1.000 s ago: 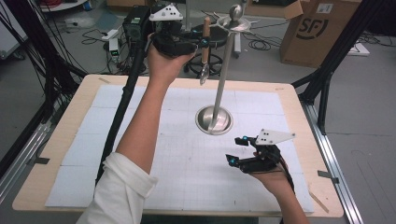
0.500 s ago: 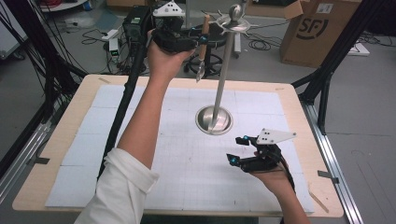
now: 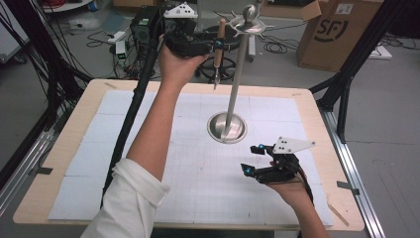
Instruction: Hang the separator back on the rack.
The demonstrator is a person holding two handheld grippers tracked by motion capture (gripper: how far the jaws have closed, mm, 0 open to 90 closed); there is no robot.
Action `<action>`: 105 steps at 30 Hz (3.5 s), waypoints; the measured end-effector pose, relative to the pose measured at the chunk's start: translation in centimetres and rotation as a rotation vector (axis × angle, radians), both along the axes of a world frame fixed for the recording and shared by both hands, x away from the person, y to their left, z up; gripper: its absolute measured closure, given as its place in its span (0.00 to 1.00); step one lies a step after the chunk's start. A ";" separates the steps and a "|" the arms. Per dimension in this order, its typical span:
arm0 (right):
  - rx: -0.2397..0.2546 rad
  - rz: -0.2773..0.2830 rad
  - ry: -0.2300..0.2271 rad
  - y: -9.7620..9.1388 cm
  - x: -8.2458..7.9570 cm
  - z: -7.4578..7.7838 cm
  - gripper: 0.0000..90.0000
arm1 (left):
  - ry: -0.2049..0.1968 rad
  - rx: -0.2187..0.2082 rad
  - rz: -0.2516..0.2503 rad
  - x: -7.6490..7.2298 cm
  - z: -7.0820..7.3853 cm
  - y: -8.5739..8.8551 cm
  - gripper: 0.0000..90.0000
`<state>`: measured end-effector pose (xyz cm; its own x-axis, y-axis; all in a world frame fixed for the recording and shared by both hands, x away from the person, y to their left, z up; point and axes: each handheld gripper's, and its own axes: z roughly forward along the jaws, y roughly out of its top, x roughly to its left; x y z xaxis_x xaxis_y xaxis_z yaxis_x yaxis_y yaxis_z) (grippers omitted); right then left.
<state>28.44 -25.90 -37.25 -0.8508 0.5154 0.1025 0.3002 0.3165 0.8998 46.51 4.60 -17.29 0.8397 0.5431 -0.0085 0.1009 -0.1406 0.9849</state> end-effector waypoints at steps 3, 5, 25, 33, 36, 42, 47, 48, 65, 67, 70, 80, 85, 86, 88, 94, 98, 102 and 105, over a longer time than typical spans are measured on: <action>0.001 0.000 0.001 0.0 0.0 0.0 0.29 | -0.002 -0.003 -0.006 -0.1 -0.2 0.2 0.70; 0.000 0.000 -0.003 0.0 0.0 0.0 0.29 | 0.000 -0.003 0.000 -0.2 -0.3 0.5 0.68; -0.004 0.002 0.003 0.3 0.1 -0.1 0.29 | 0.042 -0.006 -0.094 -2.4 -1.8 5.3 0.41; 0.003 -0.003 0.003 0.0 0.2 0.0 0.29 | 0.049 -0.001 -0.117 -3.8 -2.4 6.6 0.36; 0.001 -0.003 0.003 0.0 0.3 0.1 0.29 | 0.055 0.003 -0.126 -4.5 -3.0 7.1 0.34; -0.005 -0.006 0.000 0.0 0.5 0.0 0.29 | 0.064 0.023 -0.136 -5.5 -4.8 8.3 0.22; 0.001 -0.015 0.006 -0.3 0.4 0.0 0.29 | 0.070 0.003 -0.155 -6.2 -6.0 9.5 0.18; 0.002 -0.017 0.005 -0.4 0.5 0.0 0.29 | 0.072 0.002 -0.165 -6.4 -6.3 9.8 0.17; 0.010 -0.022 -0.002 -0.7 0.5 0.1 0.29 | 0.097 0.008 -0.233 -9.7 -9.4 11.0 0.09; 0.012 -0.022 -0.001 -0.7 0.5 0.2 0.29 | 0.089 0.008 -0.229 -10.1 -9.9 11.3 0.09; 0.011 -0.023 0.001 -0.8 0.5 0.1 0.29 | 0.090 0.002 -0.221 -10.5 -10.8 11.8 0.09; 0.012 -0.021 0.002 -0.6 0.9 0.1 0.29 | 0.114 -0.016 -0.201 -12.3 -14.5 14.0 0.07; 0.002 -0.032 0.011 -0.9 1.0 -0.2 0.29 | 0.115 -0.008 -0.179 -13.1 -16.0 14.8 0.06; 0.003 -0.033 0.008 -0.9 1.1 -0.2 0.29 | 0.114 -0.007 -0.180 -13.2 -16.3 14.9 0.05; 0.005 -0.037 0.008 -1.0 1.1 -0.2 0.29 | 0.118 -0.014 -0.178 -13.3 -16.9 15.1 0.05; -0.012 -0.038 0.014 -0.9 1.2 -0.4 0.29 | 0.127 0.002 -0.169 -13.5 -17.3 15.6 0.02; -0.004 -0.044 0.017 -1.1 1.3 -0.6 0.29 | 0.127 -0.003 -0.167 -13.9 -17.4 16.0 0.02; -0.006 -0.050 0.022 -1.3 1.3 -0.8 0.29 | 0.128 0.037 -0.135 -14.0 -18.1 16.4 0.02; -0.008 -0.054 0.022 -1.3 1.4 -0.8 0.29 | 0.132 0.049 -0.121 -14.0 -18.4 16.5 0.02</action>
<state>29.85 -27.22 -38.07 -0.8193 0.5615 0.1164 0.3366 0.3066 0.8904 32.51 21.11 -35.70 0.8924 0.4404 -0.0986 0.2079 -0.2073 0.9559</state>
